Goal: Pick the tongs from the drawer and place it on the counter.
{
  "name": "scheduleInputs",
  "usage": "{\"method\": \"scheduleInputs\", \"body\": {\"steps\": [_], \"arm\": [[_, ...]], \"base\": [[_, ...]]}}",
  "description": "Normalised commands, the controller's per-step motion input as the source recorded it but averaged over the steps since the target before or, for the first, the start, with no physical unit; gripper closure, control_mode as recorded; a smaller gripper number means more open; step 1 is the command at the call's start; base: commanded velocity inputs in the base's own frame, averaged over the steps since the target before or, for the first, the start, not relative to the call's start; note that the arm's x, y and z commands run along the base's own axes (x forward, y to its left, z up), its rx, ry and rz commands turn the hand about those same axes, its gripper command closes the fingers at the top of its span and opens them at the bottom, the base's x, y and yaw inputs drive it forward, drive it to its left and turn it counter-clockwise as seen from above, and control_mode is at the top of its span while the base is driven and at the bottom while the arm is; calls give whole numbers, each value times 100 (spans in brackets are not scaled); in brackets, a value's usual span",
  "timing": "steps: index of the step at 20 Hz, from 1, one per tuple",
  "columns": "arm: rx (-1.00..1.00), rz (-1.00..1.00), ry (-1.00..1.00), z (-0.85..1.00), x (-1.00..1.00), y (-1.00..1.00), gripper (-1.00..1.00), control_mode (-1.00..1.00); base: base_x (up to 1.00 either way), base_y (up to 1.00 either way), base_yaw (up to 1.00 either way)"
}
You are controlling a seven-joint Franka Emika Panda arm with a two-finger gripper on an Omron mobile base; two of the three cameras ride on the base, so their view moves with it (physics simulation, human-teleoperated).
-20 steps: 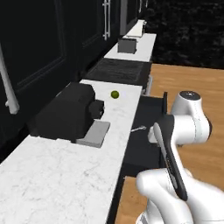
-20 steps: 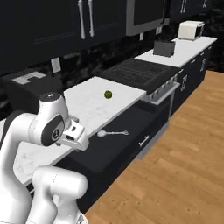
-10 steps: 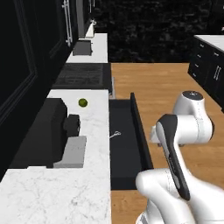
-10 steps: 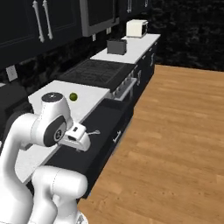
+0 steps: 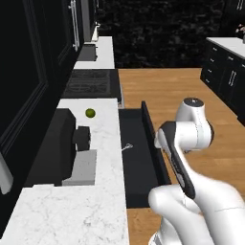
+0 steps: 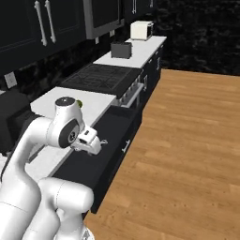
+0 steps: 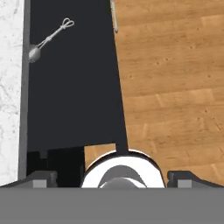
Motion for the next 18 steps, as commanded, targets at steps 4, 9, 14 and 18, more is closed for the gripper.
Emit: {"method": "scheduleInputs", "body": {"steps": [4, 9, 14, 18], "arm": [[7, 3, 14, -23, 100, -45, -100, -100], [1, 6, 7, -45, 100, -18, -100, -100], [0, 4, 1, -67, 80, 0, -100, -100], [0, 1, 0, -76, 69, 0, -100, -100]], "base": [[0, 0, 0], [0, 0, 0], [0, 0, 0], [0, 0, 0]]}}
